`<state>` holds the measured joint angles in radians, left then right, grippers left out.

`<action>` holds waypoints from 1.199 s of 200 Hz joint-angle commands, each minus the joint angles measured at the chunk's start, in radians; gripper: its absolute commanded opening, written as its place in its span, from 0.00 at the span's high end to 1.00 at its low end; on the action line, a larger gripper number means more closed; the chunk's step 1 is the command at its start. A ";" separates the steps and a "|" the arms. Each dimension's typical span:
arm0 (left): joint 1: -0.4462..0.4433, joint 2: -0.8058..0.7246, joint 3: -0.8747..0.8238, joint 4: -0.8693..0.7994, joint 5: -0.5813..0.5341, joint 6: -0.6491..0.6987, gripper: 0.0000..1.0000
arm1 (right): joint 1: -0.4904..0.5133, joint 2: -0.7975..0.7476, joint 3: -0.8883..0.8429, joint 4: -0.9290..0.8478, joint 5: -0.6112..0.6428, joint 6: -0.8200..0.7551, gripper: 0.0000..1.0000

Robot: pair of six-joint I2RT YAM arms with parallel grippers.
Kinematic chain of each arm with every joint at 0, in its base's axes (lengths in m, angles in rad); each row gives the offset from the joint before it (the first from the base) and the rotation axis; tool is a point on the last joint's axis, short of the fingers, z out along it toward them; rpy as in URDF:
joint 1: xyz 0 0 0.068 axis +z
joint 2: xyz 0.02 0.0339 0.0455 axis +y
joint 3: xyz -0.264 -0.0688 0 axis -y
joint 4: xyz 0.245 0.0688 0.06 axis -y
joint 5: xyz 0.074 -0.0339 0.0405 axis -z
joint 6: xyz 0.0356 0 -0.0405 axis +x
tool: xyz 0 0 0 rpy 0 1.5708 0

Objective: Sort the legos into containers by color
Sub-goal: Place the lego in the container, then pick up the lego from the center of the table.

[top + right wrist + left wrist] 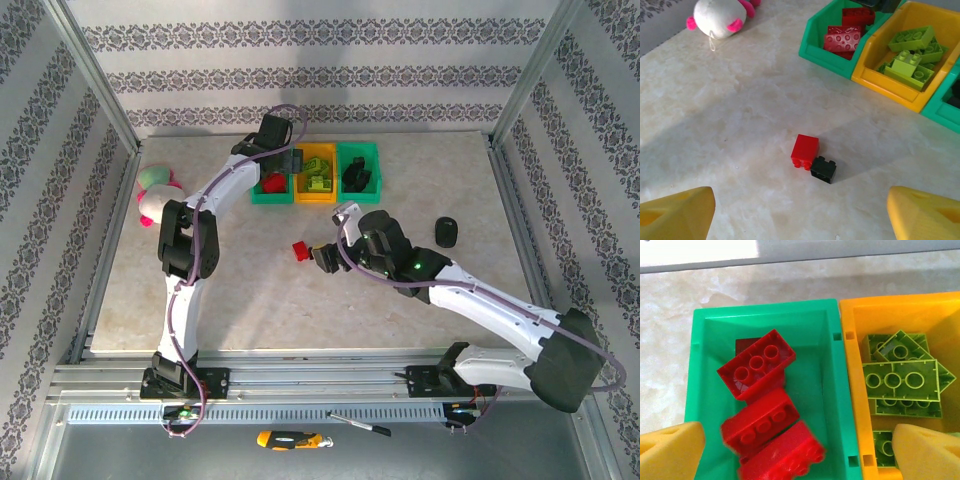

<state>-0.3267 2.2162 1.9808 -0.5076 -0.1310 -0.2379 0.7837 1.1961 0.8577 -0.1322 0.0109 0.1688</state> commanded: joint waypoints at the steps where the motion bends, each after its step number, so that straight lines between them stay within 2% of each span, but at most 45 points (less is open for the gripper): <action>1: 0.013 -0.102 -0.067 0.012 0.018 0.009 0.01 | 0.014 0.050 0.054 -0.032 0.095 0.032 0.12; 21: 0.013 -0.212 -0.181 0.060 0.022 0.001 0.01 | 0.015 0.113 0.090 -0.075 0.150 0.064 0.13; 44: 0.013 -0.373 -0.390 0.146 0.031 -0.033 0.01 | 0.021 0.184 0.109 -0.094 0.181 0.095 0.13; 81: 0.012 -0.618 -0.666 0.184 0.022 -0.050 0.01 | 0.039 0.311 0.122 -0.089 0.172 0.142 0.16; 101: 0.012 -0.753 -0.841 0.203 0.012 -0.055 0.01 | 0.053 0.388 0.138 -0.089 0.161 0.182 0.21; 133: 0.011 -0.952 -1.037 0.169 0.013 -0.044 0.01 | 0.060 0.500 0.210 -0.126 0.123 0.271 0.24; 180: 0.012 -1.136 -1.197 0.063 0.022 -0.095 0.01 | 0.057 0.624 0.289 -0.139 0.134 0.309 0.26; 240: 0.011 -1.152 -1.211 0.082 0.057 -0.108 0.01 | 0.016 0.752 0.402 -0.215 0.143 0.293 0.34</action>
<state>-0.3252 1.0706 0.7715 -0.4221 -0.1017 -0.3225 0.8177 1.9076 1.2049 -0.2867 0.1406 0.4587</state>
